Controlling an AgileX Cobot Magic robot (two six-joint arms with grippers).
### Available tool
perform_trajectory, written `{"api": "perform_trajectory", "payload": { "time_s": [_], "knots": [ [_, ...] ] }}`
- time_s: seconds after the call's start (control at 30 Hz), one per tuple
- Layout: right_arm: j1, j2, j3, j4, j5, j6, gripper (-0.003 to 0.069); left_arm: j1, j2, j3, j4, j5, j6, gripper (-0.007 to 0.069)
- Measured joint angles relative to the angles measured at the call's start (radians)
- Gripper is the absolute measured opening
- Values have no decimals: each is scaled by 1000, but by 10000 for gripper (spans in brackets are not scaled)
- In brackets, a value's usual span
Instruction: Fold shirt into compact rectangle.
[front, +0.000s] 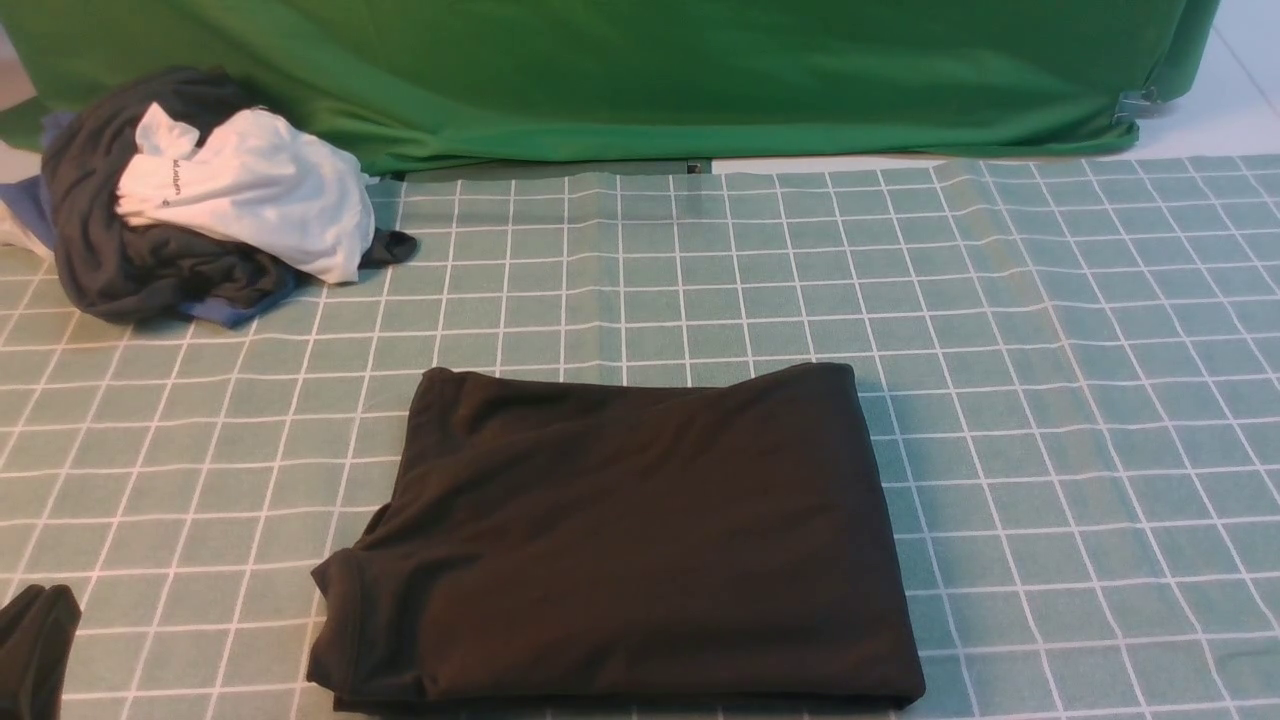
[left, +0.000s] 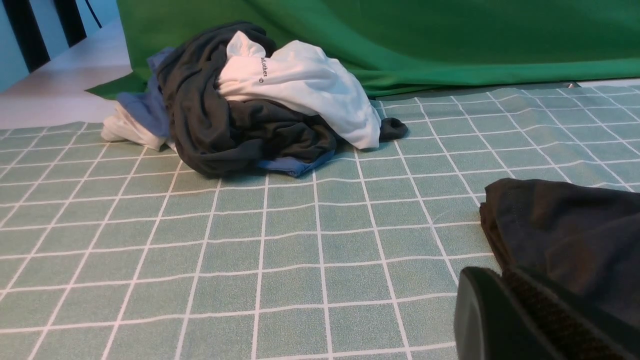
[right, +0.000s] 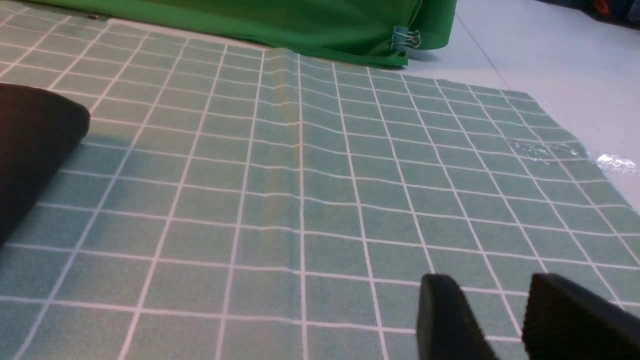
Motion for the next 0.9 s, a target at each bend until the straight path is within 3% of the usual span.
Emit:
{"api": "perform_trajectory", "payload": {
  "time_s": [0.9],
  "knots": [
    [-1, 0, 0, 0, -1, 0, 241, 0, 0, 0, 0, 0, 14, 35]
  ]
}}
